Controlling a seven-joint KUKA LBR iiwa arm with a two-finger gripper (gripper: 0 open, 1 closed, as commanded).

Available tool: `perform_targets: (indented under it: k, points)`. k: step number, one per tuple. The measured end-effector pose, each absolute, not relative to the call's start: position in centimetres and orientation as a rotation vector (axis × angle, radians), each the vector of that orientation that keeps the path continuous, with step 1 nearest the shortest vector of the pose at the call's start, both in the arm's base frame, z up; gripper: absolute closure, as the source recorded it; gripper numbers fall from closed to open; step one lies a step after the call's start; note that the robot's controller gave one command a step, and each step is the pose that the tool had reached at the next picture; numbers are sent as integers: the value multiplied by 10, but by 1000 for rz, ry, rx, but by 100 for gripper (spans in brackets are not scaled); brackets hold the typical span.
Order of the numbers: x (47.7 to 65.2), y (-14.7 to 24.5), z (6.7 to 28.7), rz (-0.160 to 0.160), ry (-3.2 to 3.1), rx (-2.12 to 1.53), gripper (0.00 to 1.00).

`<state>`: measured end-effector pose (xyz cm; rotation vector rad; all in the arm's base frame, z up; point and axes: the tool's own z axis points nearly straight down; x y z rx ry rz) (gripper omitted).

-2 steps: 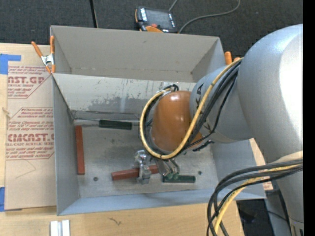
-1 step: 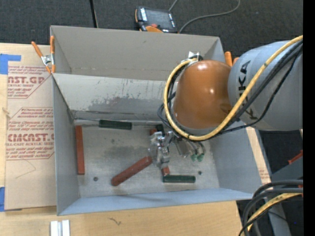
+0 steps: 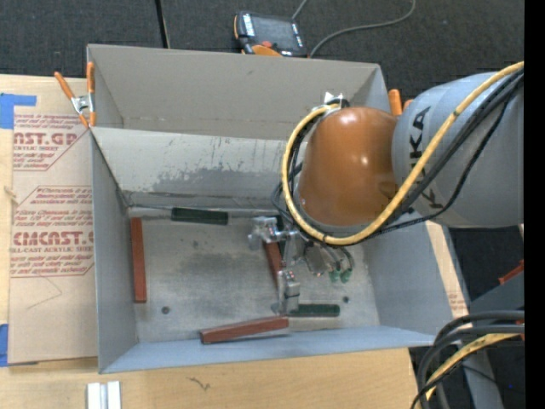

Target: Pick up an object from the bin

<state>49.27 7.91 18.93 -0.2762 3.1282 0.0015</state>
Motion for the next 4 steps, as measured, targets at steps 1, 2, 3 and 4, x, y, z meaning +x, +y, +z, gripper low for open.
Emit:
perform_targets:
  k: [1,2,3,4]
  points:
    - [504,54,260,-1,3084,-563,0]
    - [490,74,91,4,3086,-628,0]
    - [495,75,70,0,3031,-806,0]
    - [494,75,70,1,3035,-802,100]
